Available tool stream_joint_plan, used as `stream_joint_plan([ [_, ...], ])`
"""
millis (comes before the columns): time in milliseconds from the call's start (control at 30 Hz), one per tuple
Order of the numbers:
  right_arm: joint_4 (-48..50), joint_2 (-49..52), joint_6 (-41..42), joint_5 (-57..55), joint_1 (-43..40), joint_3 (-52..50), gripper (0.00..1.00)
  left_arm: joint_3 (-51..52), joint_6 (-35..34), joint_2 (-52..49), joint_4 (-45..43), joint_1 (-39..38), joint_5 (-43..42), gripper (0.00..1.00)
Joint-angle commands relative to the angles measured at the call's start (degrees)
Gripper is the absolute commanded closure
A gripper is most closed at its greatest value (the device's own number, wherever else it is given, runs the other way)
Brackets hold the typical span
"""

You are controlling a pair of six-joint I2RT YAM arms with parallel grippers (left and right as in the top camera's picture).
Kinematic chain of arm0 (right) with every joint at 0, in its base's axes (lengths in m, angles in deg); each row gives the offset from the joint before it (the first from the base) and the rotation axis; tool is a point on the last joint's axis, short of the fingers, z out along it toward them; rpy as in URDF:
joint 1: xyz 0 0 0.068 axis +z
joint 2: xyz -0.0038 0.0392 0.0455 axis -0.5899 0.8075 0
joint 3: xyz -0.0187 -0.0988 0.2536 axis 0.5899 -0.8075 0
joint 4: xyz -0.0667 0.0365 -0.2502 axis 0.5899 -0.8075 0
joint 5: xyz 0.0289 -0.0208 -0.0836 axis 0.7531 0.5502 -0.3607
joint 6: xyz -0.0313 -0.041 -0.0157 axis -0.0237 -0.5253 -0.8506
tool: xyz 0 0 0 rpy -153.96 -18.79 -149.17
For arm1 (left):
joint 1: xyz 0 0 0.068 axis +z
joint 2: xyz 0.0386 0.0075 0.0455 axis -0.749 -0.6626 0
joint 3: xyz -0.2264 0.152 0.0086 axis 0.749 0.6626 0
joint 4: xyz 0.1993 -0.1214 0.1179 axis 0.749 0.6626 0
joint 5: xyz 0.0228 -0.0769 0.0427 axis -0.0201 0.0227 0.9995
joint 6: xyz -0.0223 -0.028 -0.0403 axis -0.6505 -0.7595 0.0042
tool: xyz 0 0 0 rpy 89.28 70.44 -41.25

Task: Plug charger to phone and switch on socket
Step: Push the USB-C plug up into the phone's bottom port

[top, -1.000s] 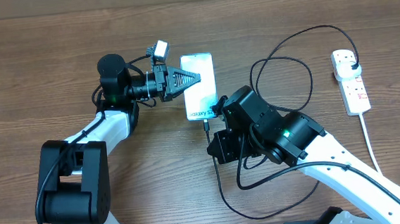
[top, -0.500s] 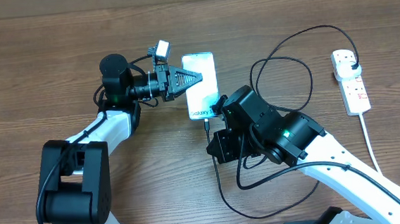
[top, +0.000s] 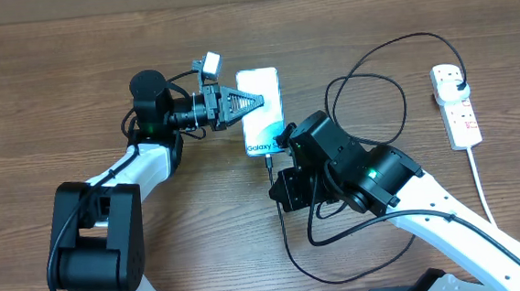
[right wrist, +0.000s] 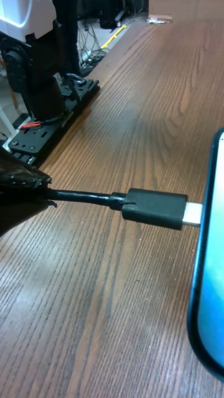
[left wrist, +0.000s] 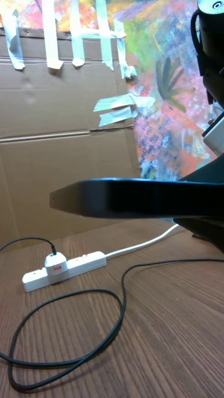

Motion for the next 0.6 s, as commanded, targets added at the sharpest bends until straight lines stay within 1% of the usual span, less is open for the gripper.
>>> stream_joint_plan([
  [0,0.9,-0.2,0.0,-1.5,0.1,0.2,0.96,-1.4,1.3,0.0,-0.5,-0.4,-1.7,0.96],
  [200,2.5,-0.2,0.0,-5.5,0.1,0.2,0.96,-1.4,-0.6,0.0,-0.5,-0.4,-3.5,0.96],
  [367,3.9,-0.2,0.0,-6.1,0.1,0.2,0.95,-1.4,-0.9,0.0,-0.5,-0.4,-4.6,0.96],
  [433,3.8,-0.2,0.0,-6.0,0.1,0.2,0.91,-1.4,-0.9,0.0,-0.5,-0.4,-4.5,0.96],
  [567,3.4,-0.2,0.0,-5.9,0.1,0.2,0.76,-1.4,-0.8,0.0,-0.5,-0.3,-3.8,0.96],
])
